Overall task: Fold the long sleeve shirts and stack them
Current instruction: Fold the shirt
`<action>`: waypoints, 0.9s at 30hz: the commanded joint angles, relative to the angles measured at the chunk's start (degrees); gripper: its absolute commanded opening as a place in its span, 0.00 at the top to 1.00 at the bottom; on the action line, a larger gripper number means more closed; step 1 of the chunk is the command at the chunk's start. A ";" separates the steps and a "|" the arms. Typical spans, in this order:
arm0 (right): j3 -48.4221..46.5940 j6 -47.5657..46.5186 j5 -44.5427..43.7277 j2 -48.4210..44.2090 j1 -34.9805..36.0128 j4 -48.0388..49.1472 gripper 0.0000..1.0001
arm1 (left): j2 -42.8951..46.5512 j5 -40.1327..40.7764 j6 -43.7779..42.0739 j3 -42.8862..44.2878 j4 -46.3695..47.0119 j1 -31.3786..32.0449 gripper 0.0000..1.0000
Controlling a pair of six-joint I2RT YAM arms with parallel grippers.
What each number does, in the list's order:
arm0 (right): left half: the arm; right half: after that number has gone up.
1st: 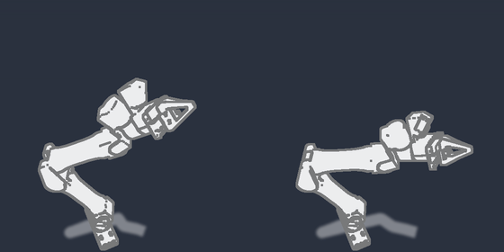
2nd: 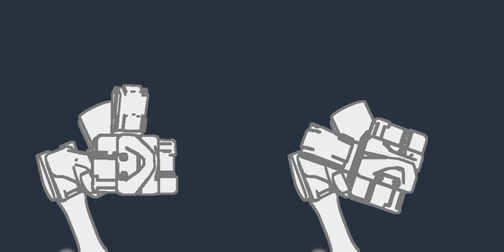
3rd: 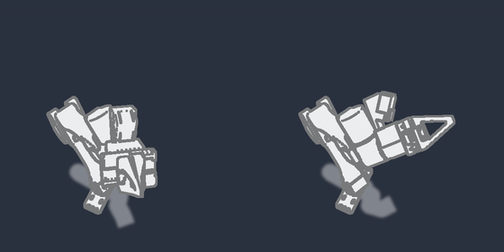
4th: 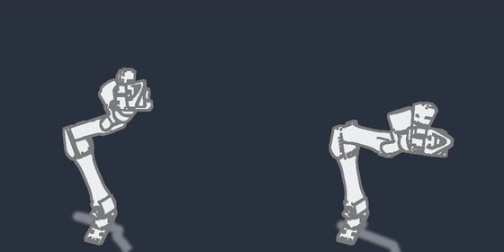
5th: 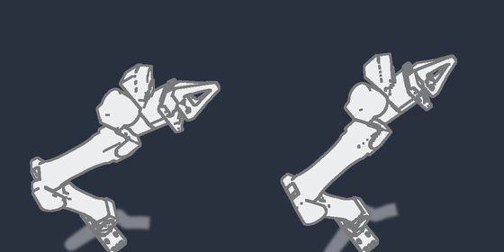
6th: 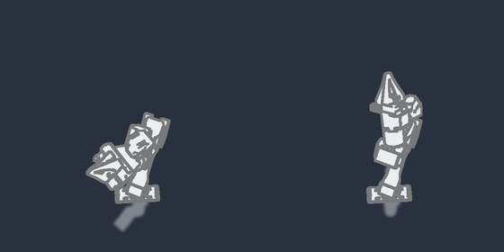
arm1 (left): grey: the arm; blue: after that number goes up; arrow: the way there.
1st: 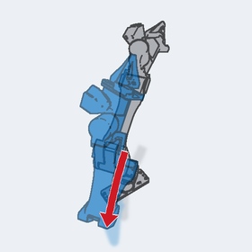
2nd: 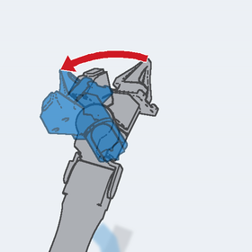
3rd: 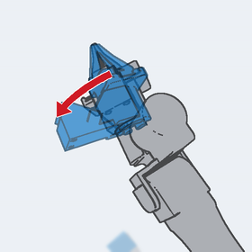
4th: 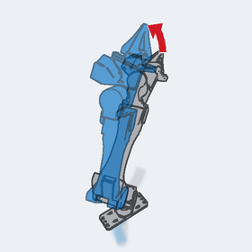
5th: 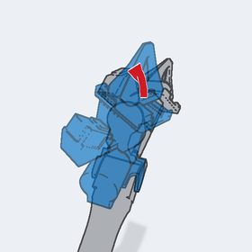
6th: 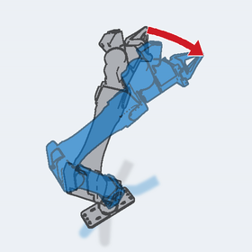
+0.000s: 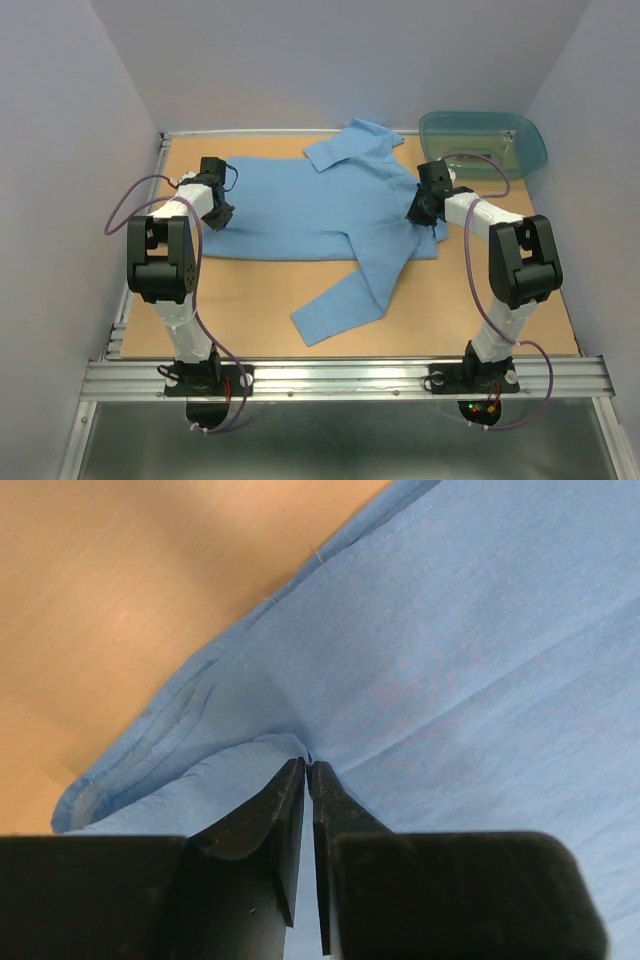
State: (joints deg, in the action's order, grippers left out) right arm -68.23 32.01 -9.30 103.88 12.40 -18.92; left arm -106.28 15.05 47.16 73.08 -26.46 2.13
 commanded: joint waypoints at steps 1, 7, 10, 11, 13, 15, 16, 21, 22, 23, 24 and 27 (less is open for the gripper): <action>-3.84 0.16 -2.48 0.36 -0.71 1.60 0.84 | -0.07 2.71 -1.28 0.31 0.70 -0.55 0.77; -2.97 -3.26 5.15 -8.14 -0.71 1.60 0.25 | 9.39 0.86 -4.08 -1.09 1.32 0.59 0.26; -0.43 -3.01 8.32 -11.67 -0.71 1.69 0.21 | 14.07 -1.67 -7.77 -2.94 1.94 3.31 0.14; 0.37 -2.74 11.29 -12.72 -0.71 1.69 0.21 | 16.87 -2.65 -8.48 -3.46 2.11 6.02 0.14; 3.08 -1.43 15.08 -15.45 -0.71 1.78 0.21 | 21.00 -7.29 -10.41 -6.71 4.38 8.93 0.15; 5.46 -0.37 16.06 -17.03 -0.80 2.04 0.21 | 23.13 -12.12 -11.47 -9.87 6.67 11.75 0.17; 6.69 -0.19 16.24 -18.61 -0.72 2.74 0.23 | 24.00 -17.98 -11.65 -13.80 9.73 12.02 0.18; 13.38 1.56 18.96 -20.91 -2.20 6.34 0.26 | 27.61 -25.33 -10.95 -25.69 20.55 12.28 0.26; 15.47 2.43 20.71 -21.17 -2.99 8.09 0.26 | 27.79 -24.64 -10.16 -28.05 23.35 12.20 0.27; 17.67 2.88 21.60 -21.34 -3.17 10.54 0.27 | 27.88 -24.37 -9.81 -28.77 24.34 11.93 0.29; 17.69 3.32 22.56 -21.52 -3.44 10.57 0.27 | 27.79 -24.36 -9.28 -29.39 25.57 11.76 0.30; 20.32 4.46 25.47 -21.08 -3.79 15.12 0.28 | 27.27 -25.50 -7.09 -28.27 31.18 11.14 0.33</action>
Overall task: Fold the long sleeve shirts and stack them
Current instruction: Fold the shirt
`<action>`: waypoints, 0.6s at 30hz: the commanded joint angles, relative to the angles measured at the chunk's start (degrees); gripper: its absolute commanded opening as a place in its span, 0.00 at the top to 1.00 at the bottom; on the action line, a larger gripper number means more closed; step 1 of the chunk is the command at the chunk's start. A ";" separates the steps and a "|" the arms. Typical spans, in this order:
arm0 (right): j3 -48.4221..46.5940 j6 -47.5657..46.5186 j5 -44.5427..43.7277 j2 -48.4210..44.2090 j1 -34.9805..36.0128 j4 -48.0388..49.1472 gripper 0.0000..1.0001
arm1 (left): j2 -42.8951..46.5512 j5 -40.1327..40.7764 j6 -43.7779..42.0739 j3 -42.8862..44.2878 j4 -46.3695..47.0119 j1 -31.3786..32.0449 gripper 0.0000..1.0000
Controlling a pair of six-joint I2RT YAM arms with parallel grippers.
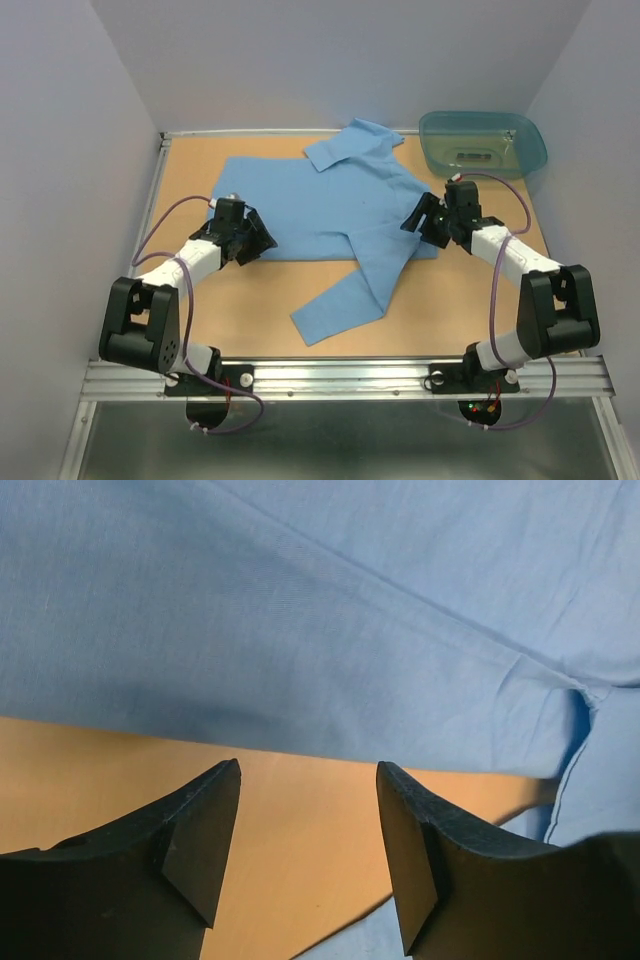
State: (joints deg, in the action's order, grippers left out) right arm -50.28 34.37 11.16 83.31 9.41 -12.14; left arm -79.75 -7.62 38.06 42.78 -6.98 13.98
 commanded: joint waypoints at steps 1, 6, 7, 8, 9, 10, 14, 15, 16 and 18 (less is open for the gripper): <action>2.73 2.89 5.45 -0.34 -0.80 9.15 0.28 | 0.30 -2.93 2.54 2.56 12.86 -0.71 0.33; 4.31 4.56 6.51 1.24 -0.80 13.44 0.29 | -2.95 -6.44 8.60 1.51 22.70 -0.62 0.36; 4.66 4.74 6.68 1.59 -0.80 14.76 0.29 | -4.00 -7.75 9.48 1.25 23.67 -0.62 0.36; 5.45 5.35 6.86 1.77 -0.80 15.47 0.29 | -5.67 -8.11 10.44 0.90 23.94 -0.62 0.37; 5.98 5.62 6.86 2.03 -0.80 16.18 0.29 | -6.21 -8.03 11.23 0.20 24.12 -0.53 0.37; 6.59 5.97 6.77 2.21 -0.80 17.84 0.30 | -6.39 -7.33 13.16 -2.42 25.78 -0.53 0.38; 9.32 7.73 6.68 2.91 -1.23 20.93 0.30 | -3.32 -1.45 16.07 -10.60 29.57 -1.67 0.43; 10.54 7.90 6.51 2.91 -1.32 22.06 0.30 | -1.92 -0.39 17.29 -12.01 29.83 -2.46 0.44; 11.34 8.08 6.51 3.09 -1.50 22.77 0.30 | -1.30 0.23 17.66 -14.72 30.70 -3.33 0.44; 12.66 8.43 6.42 3.44 -2.02 24.78 0.30 | 0.02 1.64 18.36 -17.02 31.15 -7.02 0.45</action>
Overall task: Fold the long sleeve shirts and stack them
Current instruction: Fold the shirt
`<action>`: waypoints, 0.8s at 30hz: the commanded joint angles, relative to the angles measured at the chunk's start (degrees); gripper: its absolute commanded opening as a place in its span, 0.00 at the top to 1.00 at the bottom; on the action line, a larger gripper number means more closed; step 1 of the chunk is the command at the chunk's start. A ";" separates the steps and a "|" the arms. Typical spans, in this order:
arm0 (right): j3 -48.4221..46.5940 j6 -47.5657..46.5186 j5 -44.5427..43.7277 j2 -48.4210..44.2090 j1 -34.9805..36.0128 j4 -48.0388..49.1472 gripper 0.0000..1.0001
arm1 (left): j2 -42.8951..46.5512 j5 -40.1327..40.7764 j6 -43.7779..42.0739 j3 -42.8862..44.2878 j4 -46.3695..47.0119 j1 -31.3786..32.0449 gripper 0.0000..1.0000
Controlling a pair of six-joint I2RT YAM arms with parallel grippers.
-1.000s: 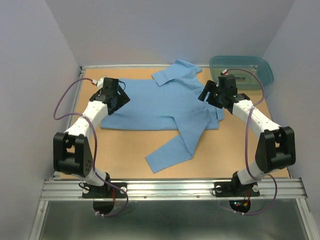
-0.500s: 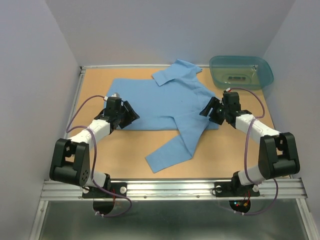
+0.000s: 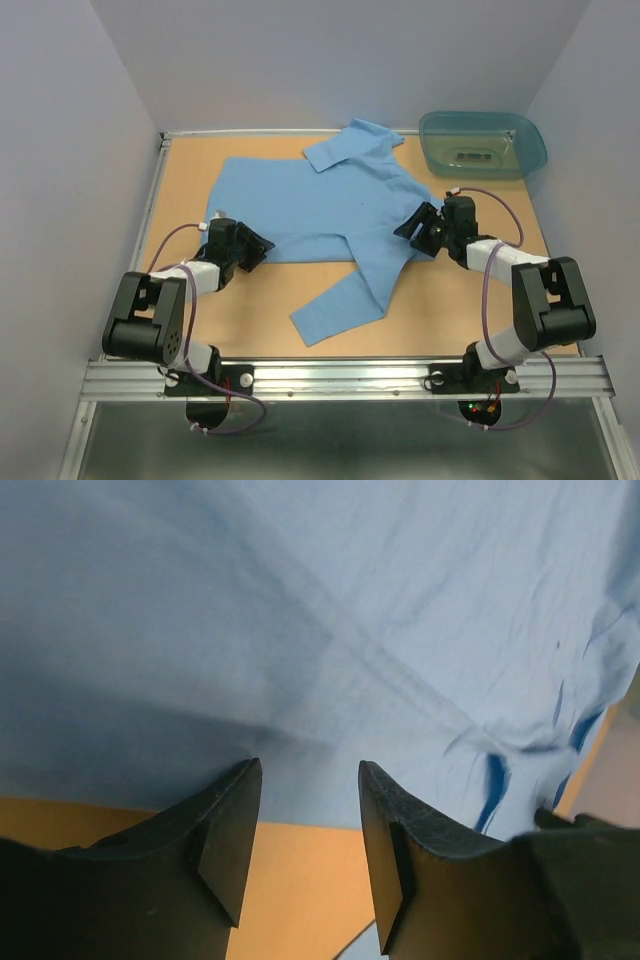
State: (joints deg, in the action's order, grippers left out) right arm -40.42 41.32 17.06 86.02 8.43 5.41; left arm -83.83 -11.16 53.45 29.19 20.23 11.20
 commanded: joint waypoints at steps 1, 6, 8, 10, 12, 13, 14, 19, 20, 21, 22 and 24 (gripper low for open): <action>4.46 1.66 0.43 0.99 -1.22 7.94 0.30 | 4.55 4.57 2.45 -5.79 6.12 -6.09 0.45; 9.39 4.99 0.61 2.57 -3.50 13.39 0.30 | 8.94 7.55 3.94 -6.69 1.76 -12.78 0.46; 10.53 5.44 -0.09 2.75 -4.20 13.66 0.30 | 10.87 9.57 4.29 -6.43 -2.20 -13.83 0.46; 10.98 5.44 -0.53 2.75 -4.64 13.66 0.30 | 12.20 12.72 4.38 -6.51 -5.18 -14.36 0.46; 11.77 5.87 -1.15 2.67 -5.87 13.57 0.30 | 13.69 13.79 4.56 -6.78 -7.04 -16.46 0.46; 12.03 6.05 -1.24 2.66 -6.40 13.57 0.30 | 14.04 13.88 4.73 -7.04 -7.65 -17.43 0.46; 12.47 6.14 -1.15 2.49 -7.36 13.57 0.30 | 14.48 13.88 4.47 -7.39 -8.10 -18.31 0.47; 13.53 5.62 -1.33 1.26 -9.83 13.31 0.31 | 14.40 14.67 3.77 -5.82 -12.04 -23.67 0.47; 13.18 3.96 -1.24 0.30 -10.01 12.88 0.31 | 14.31 14.76 3.42 -5.03 -12.92 -23.94 0.47; 12.48 2.90 -0.98 -0.32 -9.92 10.17 0.30 | 14.31 14.85 1.59 -3.98 -13.89 -23.95 0.47; 11.34 1.76 -0.28 -0.85 -9.92 8.76 0.30 | 14.22 14.85 0.00 -2.57 -15.12 -23.95 0.46; 8.18 -1.50 0.43 -3.22 -9.92 6.12 0.27 | 14.57 12.75 -3.77 2.61 -18.46 -23.16 0.38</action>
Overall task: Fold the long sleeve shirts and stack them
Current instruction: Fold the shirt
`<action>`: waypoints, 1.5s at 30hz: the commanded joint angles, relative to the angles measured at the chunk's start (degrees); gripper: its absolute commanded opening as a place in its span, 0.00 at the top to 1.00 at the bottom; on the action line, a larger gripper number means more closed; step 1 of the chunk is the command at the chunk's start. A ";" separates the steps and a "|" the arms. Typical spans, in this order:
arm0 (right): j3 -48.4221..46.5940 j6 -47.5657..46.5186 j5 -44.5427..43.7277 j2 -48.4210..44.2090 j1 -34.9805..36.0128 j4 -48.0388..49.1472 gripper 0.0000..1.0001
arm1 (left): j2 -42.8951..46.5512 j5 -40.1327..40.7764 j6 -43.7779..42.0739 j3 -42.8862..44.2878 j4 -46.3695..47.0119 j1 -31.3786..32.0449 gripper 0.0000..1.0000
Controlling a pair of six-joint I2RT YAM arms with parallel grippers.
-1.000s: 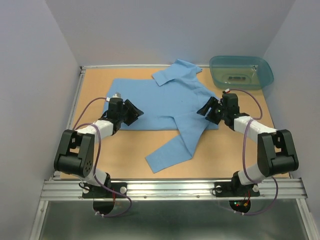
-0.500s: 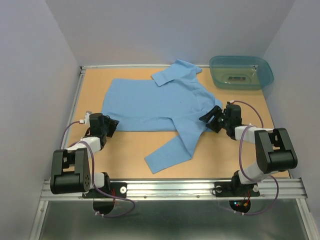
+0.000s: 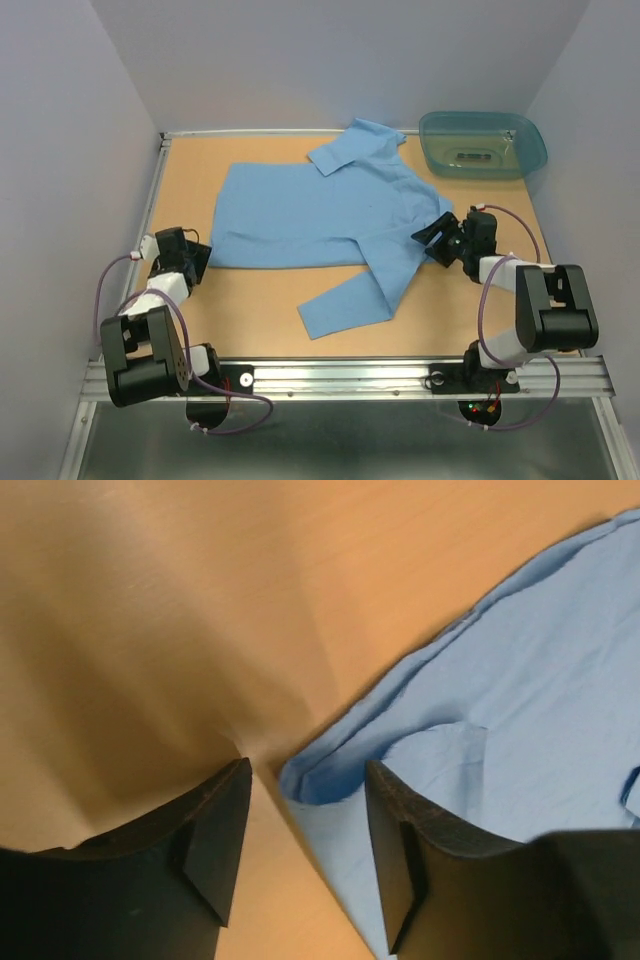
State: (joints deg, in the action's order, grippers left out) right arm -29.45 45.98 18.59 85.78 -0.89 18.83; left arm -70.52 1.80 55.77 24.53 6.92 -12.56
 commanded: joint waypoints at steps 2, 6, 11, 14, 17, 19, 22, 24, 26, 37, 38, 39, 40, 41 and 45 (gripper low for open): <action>-6.22 -9.83 -1.54 -5.00 -0.70 -12.13 0.24 | 2.31 -1.54 -14.51 12.45 -6.82 5.05 0.25; -12.10 -14.76 -5.83 -9.74 -0.61 -22.14 0.18 | 3.46 0.57 -28.93 20.63 -12.89 21.63 0.10; -17.39 -17.94 -9.71 -14.58 -0.70 -32.53 0.11 | 2.67 2.93 -39.16 23.19 -17.72 44.95 0.05; -20.29 -19.86 -11.21 -16.95 -0.61 -36.05 0.10 | -1.18 7.51 -42.75 23.10 -20.71 58.23 0.05; -21.96 -20.22 -10.59 -18.27 -0.61 -37.64 0.09 | -4.18 6.99 -43.90 24.85 -22.82 66.13 0.06; -22.31 -19.88 -9.98 -18.63 -0.61 -38.17 0.09 | -6.90 8.03 -44.87 26.52 -23.78 71.06 0.08; -22.23 -19.35 -9.45 -19.33 -0.61 -38.60 0.09 | -10.68 8.05 -44.52 27.58 -25.19 73.64 0.10; -22.05 -19.35 -9.36 -19.77 -0.70 -38.95 0.09 | -12.79 7.34 -44.69 27.85 -25.55 76.27 0.14; -21.88 -19.43 -9.54 -20.12 -0.61 -39.31 0.09 | -13.85 6.55 -45.13 28.37 -25.55 78.64 0.18; -21.00 -19.43 -8.75 -19.86 -0.61 -39.66 0.09 | -22.73 4.43 -46.28 31.10 -26.78 83.75 0.29; -21.00 -19.43 -8.75 -19.69 -0.61 -39.66 0.09 | -23.51 5.22 -46.28 31.71 -27.22 83.75 0.30; -21.00 -19.52 -8.57 -19.68 -0.61 -39.66 0.09 | -25.35 6.01 -46.10 32.32 -27.66 83.75 0.31; -21.00 -19.52 -8.57 -19.68 -0.61 -39.66 0.09 | -26.24 6.63 -45.93 32.77 -28.09 83.66 0.32; -21.08 -19.52 -8.40 -19.60 -0.61 -39.66 0.09 | -27.12 7.85 -45.92 33.64 -28.88 83.75 0.33; -21.26 -19.61 -8.13 -19.42 -0.61 -39.66 0.09 | -30.98 10.06 -45.13 34.88 -31.09 83.66 0.45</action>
State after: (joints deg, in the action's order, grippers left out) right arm -48.77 27.20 9.85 67.13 -1.15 -21.10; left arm -97.97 7.27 10.57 58.26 -21.28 71.20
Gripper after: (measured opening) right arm 0.914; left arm 0.584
